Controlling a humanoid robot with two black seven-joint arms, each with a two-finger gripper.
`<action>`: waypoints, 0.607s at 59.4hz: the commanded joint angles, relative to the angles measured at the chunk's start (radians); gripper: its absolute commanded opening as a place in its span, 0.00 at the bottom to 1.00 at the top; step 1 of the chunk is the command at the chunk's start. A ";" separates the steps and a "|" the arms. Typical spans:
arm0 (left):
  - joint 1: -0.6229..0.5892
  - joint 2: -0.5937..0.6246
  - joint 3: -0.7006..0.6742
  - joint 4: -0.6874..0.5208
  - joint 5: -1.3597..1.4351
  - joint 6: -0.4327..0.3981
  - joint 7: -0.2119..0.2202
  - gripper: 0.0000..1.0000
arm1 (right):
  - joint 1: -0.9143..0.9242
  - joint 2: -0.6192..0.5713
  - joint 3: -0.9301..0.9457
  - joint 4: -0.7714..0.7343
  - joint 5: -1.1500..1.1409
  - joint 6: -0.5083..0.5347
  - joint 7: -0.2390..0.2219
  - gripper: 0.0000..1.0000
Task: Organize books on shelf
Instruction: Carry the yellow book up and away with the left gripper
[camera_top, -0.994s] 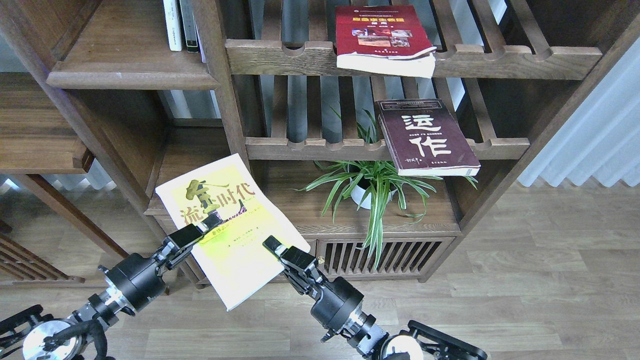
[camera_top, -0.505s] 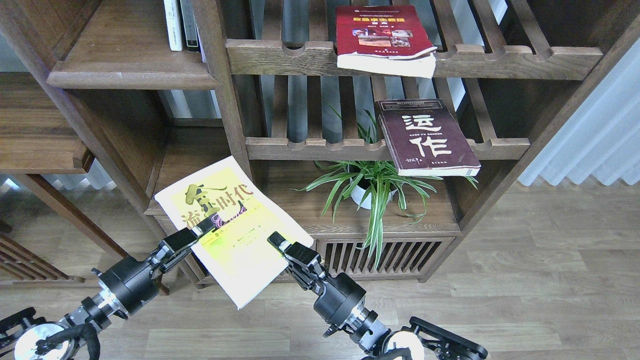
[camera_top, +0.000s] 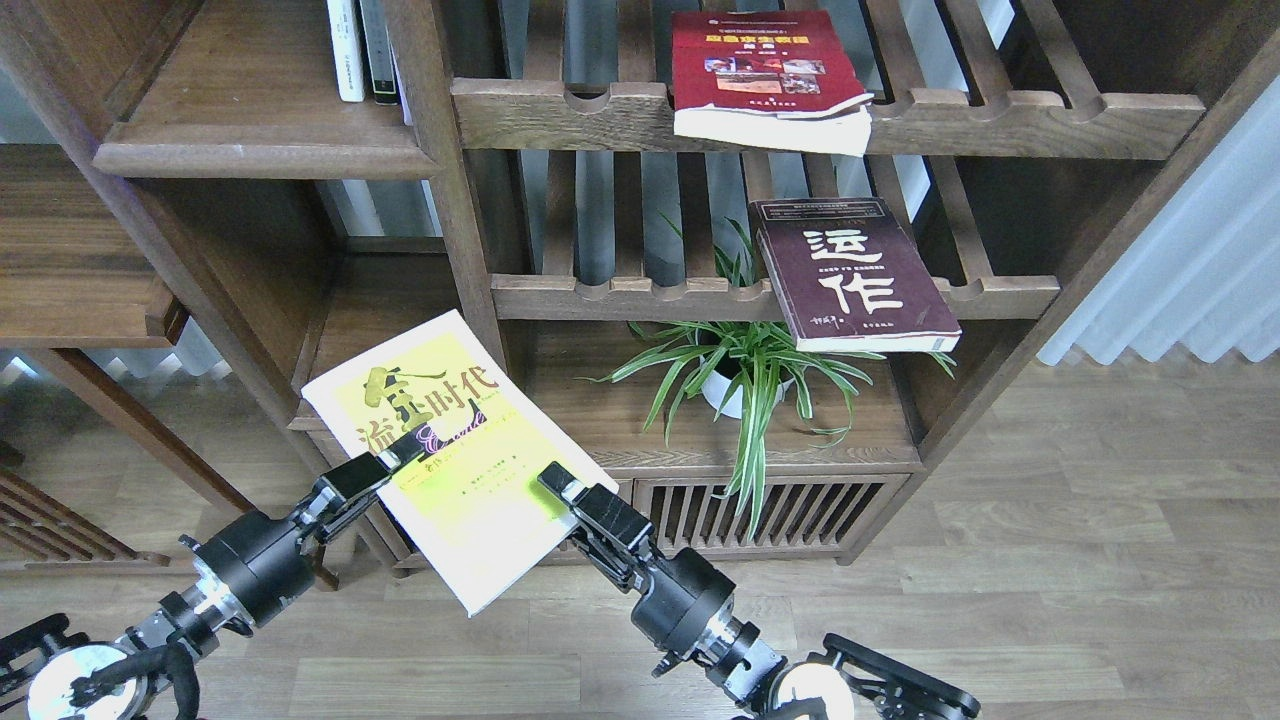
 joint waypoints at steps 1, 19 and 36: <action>-0.001 0.015 -0.021 0.000 0.003 0.000 0.002 0.06 | 0.001 0.003 0.013 -0.003 -0.002 0.000 0.000 0.75; 0.000 0.104 -0.059 -0.002 0.101 0.000 0.011 0.04 | -0.007 0.007 0.015 -0.015 -0.007 0.000 0.000 0.75; 0.002 0.146 -0.191 -0.002 0.216 0.000 0.014 0.04 | -0.008 0.012 0.013 -0.019 -0.011 0.000 -0.001 0.75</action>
